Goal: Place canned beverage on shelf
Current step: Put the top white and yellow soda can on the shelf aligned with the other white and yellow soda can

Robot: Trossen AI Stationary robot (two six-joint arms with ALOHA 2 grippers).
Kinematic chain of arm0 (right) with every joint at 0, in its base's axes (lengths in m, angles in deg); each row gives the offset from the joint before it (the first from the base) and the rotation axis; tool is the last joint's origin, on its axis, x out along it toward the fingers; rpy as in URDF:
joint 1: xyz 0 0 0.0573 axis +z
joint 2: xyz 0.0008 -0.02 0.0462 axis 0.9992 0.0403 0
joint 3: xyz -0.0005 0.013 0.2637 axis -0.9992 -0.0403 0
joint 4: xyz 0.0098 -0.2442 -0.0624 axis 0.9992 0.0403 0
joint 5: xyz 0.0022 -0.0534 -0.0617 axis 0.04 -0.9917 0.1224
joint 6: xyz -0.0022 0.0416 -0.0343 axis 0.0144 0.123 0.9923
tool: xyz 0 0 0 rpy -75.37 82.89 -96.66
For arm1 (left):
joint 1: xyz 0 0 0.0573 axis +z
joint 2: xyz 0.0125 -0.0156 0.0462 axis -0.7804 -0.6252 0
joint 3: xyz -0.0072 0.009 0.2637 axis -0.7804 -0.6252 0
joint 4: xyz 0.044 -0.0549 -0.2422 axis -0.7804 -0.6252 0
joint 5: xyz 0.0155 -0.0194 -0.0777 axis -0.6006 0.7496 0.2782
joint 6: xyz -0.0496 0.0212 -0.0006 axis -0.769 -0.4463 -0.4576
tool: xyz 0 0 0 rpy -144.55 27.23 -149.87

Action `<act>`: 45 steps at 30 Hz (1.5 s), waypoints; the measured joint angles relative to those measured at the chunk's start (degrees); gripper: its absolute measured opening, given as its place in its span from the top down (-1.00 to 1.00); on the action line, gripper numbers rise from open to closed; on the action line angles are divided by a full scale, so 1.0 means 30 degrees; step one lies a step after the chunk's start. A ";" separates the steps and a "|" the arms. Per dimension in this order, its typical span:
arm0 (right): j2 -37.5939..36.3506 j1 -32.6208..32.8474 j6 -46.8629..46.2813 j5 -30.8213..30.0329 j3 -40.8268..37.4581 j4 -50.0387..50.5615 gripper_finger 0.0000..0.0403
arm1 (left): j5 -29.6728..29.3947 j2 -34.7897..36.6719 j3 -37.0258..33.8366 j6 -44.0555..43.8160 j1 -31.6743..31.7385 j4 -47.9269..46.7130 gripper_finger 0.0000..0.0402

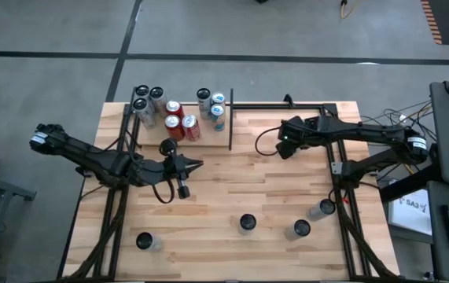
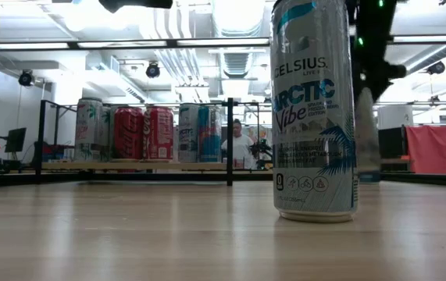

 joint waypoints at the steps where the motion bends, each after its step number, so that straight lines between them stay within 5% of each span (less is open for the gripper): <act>1: -0.0006 0.0316 -0.0052 -0.0041 0.0446 -0.0090 -0.24 | -0.0006 0.0000 0.0000 -0.0007 0.0000 0.0108 0.94; 8: -0.0012 0.3293 0.0713 -0.0138 0.3016 -0.3354 -0.24 | -0.0830 -0.0561 0.0000 -0.0179 0.0058 0.0526 0.65; 17: 0.1002 0.6204 0.4266 -0.0572 0.3896 -1.0626 -0.24 | -0.4330 -0.3074 0.0000 -0.0134 0.0132 0.2755 -0.04; 24: 0.4004 0.6851 0.6655 -0.1027 0.6047 -1.1352 -0.24 | -0.4437 -0.4987 0.0000 0.0028 0.0258 0.3784 -0.46; 35: 0.8174 0.7248 0.9478 -0.1860 0.9959 -1.1279 -0.24 | -0.5352 -0.6850 0.0000 -0.0795 0.1195 0.4115 -0.56; 45: 0.8665 0.7292 0.9530 -0.1659 1.0473 -1.1878 -0.24 | -0.6350 -0.7104 0.0000 -0.1006 0.1370 0.4298 -0.55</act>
